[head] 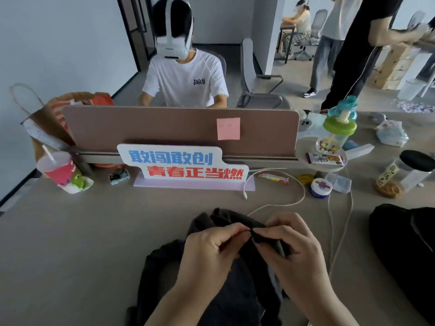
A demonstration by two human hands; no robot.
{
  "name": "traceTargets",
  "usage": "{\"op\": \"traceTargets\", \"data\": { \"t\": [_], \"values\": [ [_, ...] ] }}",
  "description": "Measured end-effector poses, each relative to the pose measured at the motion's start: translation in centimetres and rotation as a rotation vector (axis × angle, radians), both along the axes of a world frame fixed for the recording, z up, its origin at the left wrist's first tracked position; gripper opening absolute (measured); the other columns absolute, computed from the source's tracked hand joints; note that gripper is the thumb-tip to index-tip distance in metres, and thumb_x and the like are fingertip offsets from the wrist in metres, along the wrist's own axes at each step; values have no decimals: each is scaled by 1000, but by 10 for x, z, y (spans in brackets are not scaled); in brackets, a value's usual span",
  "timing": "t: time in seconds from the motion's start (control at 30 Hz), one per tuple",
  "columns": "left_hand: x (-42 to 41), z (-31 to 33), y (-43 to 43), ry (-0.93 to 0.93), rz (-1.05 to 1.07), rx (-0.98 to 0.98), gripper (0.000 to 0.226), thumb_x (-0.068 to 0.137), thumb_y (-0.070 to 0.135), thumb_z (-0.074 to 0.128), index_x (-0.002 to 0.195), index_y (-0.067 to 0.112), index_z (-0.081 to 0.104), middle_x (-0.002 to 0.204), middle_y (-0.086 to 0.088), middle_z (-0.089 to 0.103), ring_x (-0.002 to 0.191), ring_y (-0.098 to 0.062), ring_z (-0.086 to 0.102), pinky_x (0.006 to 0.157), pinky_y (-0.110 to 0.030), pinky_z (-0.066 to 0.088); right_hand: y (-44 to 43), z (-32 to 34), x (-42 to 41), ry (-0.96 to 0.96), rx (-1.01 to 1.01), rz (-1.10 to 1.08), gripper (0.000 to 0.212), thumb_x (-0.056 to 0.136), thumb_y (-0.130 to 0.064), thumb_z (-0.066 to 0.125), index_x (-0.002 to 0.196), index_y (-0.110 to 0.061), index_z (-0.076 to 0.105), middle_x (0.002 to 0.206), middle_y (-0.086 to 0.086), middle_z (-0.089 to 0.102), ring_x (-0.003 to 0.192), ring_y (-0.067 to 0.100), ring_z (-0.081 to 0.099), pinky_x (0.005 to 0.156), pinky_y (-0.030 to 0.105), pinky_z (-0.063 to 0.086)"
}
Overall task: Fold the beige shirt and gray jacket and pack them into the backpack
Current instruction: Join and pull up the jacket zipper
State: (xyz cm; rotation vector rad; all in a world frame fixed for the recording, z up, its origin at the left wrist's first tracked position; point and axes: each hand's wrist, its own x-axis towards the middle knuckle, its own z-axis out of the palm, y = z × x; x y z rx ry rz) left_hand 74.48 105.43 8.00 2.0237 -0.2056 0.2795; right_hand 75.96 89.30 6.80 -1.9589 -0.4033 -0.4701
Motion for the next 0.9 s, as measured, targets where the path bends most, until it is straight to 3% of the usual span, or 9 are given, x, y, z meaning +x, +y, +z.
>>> {"op": "traceTargets", "data": {
  "t": [0.17, 0.3, 0.4, 0.53, 0.67, 0.8, 0.9],
  "values": [
    [-4, -24, -4, 384, 96, -213, 17, 89, 18, 64, 79, 27, 76, 68, 6, 73, 69, -6, 70, 69, -23, 55, 6, -35, -6, 206, -42, 1, 30, 72, -3, 79, 86, -29, 74, 83, -15, 71, 77, -1, 66, 67, 9, 48],
    [-2, -29, -5, 637, 245, -557, 19, 88, 25, 65, 75, 19, 77, 73, -5, 75, 72, -16, 73, 65, -25, 56, 15, -48, -9, 237, -61, -52, 29, 71, 1, 78, 82, -26, 74, 96, -9, 66, 91, -3, 62, 75, 5, 45],
    [-2, -29, 1, 775, 255, -718, 11, 85, 18, 68, 79, 14, 76, 75, -6, 75, 68, -14, 70, 63, -23, 54, 20, -49, -12, 320, 94, -59, 31, 74, 5, 74, 70, -26, 71, 102, -8, 70, 95, -3, 65, 80, 9, 49],
    [-3, -24, 12, 867, 228, -948, 15, 79, 0, 67, 85, 13, 72, 72, -4, 71, 62, -11, 67, 60, -21, 55, 25, -35, -18, 361, 137, -77, 25, 81, 1, 68, 84, -24, 70, 81, -16, 72, 72, 2, 68, 61, 11, 50],
    [-3, -23, 16, 957, 178, -1171, 22, 65, 3, 68, 86, 12, 71, 73, -4, 71, 61, -11, 68, 58, -19, 57, 22, -29, -23, 410, 165, -51, 30, 84, 0, 64, 88, -29, 71, 84, -15, 73, 80, 1, 68, 68, 5, 47],
    [-5, -25, 14, 1068, 148, -1251, 29, 63, 6, 68, 92, 10, 71, 71, -3, 70, 57, -8, 67, 54, -18, 56, 18, -31, -28, 491, 206, -23, 42, 87, 1, 61, 93, -40, 71, 87, -8, 72, 80, 11, 68, 71, 11, 49],
    [-7, -24, 11, 1099, 136, -1283, 31, 61, 6, 69, 92, 8, 70, 71, -3, 71, 57, -8, 68, 54, -18, 57, 16, -32, -29, 540, 244, 8, 47, 89, 9, 54, 87, -34, 74, 88, -7, 69, 81, 13, 64, 72, 15, 47]
  ]
}}
